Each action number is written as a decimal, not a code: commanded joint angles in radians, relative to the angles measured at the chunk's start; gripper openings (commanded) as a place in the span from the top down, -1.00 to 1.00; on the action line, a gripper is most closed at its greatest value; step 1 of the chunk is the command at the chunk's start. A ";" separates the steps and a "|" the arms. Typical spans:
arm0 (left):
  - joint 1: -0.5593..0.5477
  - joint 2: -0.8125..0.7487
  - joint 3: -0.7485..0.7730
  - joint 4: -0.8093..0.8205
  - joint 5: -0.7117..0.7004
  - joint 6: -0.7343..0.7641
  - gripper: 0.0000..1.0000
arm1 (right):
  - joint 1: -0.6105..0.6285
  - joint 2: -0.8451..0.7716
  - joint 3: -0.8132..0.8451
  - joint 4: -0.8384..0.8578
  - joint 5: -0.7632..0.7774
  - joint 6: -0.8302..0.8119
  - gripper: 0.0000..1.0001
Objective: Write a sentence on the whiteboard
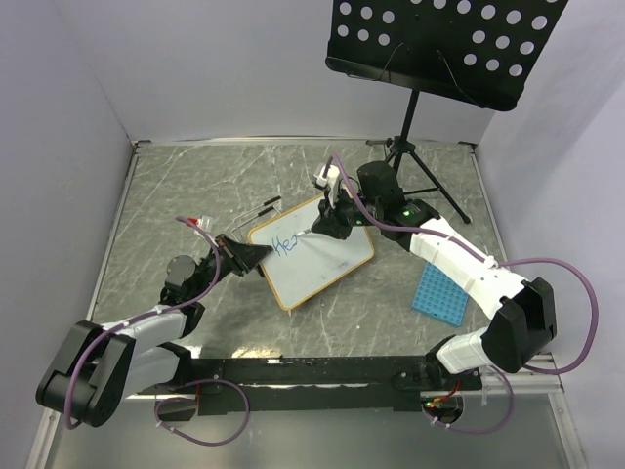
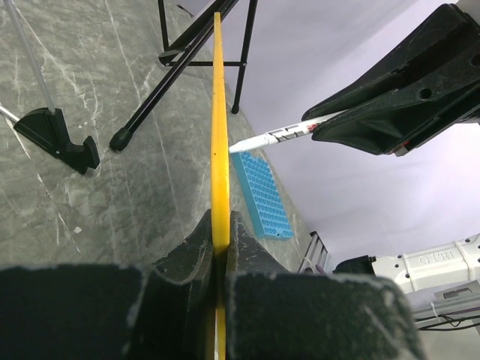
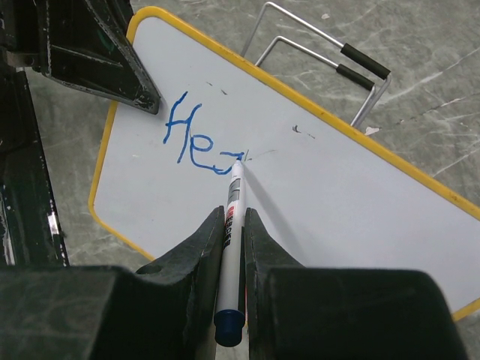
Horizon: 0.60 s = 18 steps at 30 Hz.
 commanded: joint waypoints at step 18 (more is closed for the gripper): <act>0.018 -0.059 0.028 0.129 -0.013 -0.019 0.98 | -0.002 -0.004 -0.011 -0.016 0.004 -0.023 1.00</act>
